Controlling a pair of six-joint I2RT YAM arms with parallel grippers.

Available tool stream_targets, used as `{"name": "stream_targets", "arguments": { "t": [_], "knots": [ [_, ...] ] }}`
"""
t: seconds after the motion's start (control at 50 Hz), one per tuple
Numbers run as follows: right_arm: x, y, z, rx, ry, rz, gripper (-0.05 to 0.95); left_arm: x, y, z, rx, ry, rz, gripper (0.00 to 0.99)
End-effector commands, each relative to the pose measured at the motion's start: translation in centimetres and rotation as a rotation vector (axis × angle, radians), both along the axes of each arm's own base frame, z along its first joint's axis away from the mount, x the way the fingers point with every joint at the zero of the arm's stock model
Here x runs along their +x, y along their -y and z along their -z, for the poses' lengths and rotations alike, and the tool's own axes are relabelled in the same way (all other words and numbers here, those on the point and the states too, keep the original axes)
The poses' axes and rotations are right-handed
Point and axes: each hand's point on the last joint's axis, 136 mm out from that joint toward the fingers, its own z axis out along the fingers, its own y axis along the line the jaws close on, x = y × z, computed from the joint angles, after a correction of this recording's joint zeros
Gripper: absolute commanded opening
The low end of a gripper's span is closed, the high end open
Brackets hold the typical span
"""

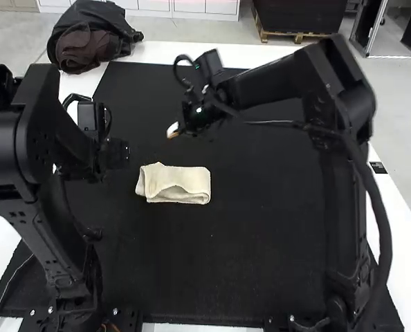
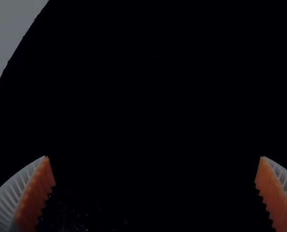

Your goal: Fold the towel.

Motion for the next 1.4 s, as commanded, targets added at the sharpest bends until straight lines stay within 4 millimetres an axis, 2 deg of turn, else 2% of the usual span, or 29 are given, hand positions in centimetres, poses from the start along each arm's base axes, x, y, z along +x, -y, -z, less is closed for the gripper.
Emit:
{"name": "stream_targets", "arguments": {
  "t": [0.0,0.16,0.3,0.56,1.12,1.38],
  "knots": [
    [-1.6,0.4,-0.2,0.013,-0.016,-0.05,-0.03,0.8,-0.5,-1.9,0.019,0.055,-0.014,0.972],
    [-3.6,0.7,2.0,-0.012,-0.065,-0.084,-0.03,0.9,-0.6,-2.1,0.02,0.061,-0.016,0.972],
    [-5.3,-0.2,3.2,-0.007,-0.072,-0.129,-0.03,0.8,-0.7,-2.0,0.022,0.061,-0.018,0.972],
    [-6.9,-1.4,5.2,-0.002,-0.097,-0.178,-0.03,0.8,-0.7,-2.0,0.02,0.057,-0.017,0.972],
    [-6.3,-2.7,8.9,0.035,-0.102,-0.192,-0.03,1.0,-0.7,-2.2,0.021,0.064,-0.016,0.97],
    [-6.0,-2.6,11.5,0.027,-0.118,-0.187,-0.03,1.0,-0.7,-2.4,0.022,0.07,-0.014,0.97]
  ]
}}
